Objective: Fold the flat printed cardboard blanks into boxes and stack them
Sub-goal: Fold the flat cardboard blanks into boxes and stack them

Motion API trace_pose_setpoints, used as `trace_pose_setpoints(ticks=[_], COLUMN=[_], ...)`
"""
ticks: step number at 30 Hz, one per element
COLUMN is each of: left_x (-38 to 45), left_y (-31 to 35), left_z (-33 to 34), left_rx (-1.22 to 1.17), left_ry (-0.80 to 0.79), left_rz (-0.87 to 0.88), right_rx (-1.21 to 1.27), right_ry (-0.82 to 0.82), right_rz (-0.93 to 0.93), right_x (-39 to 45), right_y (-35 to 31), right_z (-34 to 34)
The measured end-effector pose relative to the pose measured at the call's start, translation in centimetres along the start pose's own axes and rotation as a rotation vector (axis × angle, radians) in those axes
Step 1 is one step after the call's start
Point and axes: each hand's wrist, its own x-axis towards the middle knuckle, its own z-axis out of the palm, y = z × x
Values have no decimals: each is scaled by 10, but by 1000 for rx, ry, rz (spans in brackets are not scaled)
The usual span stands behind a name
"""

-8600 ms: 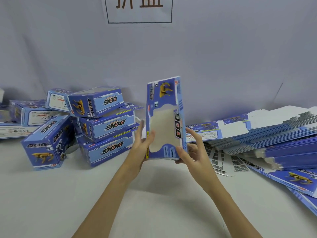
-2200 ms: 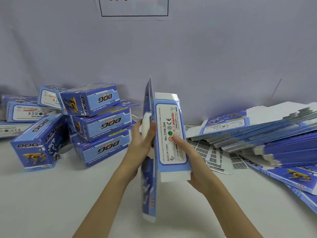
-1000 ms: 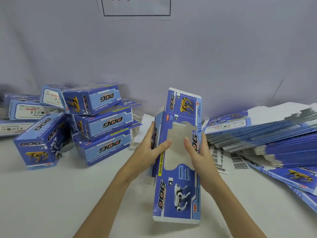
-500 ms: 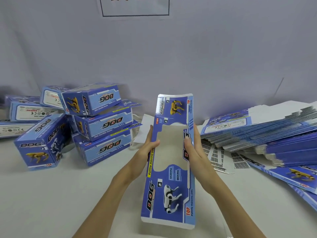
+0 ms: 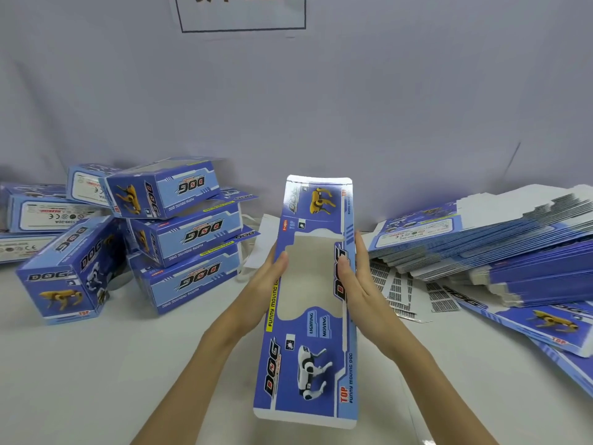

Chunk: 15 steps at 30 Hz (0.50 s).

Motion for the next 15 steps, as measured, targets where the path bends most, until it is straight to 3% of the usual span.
trace_pose_setpoints(ticks=[5,9,15], left_x=[2,3,-2], left_y=[9,9,13], left_z=[-4,-3,9], left_rx=[57,-45,-168], left_ry=[97,220,134], left_rz=[13,78,152], right_rx=[92,107,178], right_ry=[-23,-134,-6], right_rz=[54,91,-116], right_x=[-1,-6,-6], right_y=[-3,-5,-7], right_z=[-5,1,8])
